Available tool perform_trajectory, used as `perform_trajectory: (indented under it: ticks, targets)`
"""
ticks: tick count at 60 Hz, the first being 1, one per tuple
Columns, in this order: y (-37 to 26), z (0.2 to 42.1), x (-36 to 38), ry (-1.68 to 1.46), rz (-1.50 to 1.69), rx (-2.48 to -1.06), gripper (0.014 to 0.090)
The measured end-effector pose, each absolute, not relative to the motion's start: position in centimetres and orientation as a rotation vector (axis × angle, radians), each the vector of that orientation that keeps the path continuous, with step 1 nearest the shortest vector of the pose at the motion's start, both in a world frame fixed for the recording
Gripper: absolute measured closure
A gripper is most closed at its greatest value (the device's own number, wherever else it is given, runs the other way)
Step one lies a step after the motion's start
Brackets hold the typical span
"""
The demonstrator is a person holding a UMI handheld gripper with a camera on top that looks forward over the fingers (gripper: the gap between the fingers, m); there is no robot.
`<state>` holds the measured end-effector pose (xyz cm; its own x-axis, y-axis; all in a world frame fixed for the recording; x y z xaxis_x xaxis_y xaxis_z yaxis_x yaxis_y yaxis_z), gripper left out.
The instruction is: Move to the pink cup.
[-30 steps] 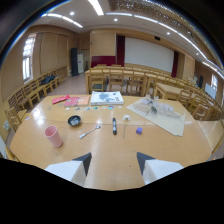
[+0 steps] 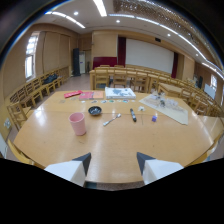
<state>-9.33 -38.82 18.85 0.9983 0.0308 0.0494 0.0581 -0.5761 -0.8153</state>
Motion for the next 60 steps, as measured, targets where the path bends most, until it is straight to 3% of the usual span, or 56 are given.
perform_trajectory:
  ticks: [12,26,41,42,43,60]
  targets:
    - [-38.4,17.4,-18.5,-0.115,0.036,-2.18,0.0183]
    - [-30.9,15.0,-25.1,-0.157,0.06,-2.15,0.0183]
    - [-23.5,10.3,-27.0,-0.097,0.062,-2.205,0.0184]
    - [-23.3,10.1,-27.0,-0.094,0.063,-2.209,0.023]
    - [-23.1,9.8,-27.1,-0.093,0.063,-2.214,0.0187]
    - [-21.7,8.1,-27.7,-0.099,0.059,-2.244,0.0188]
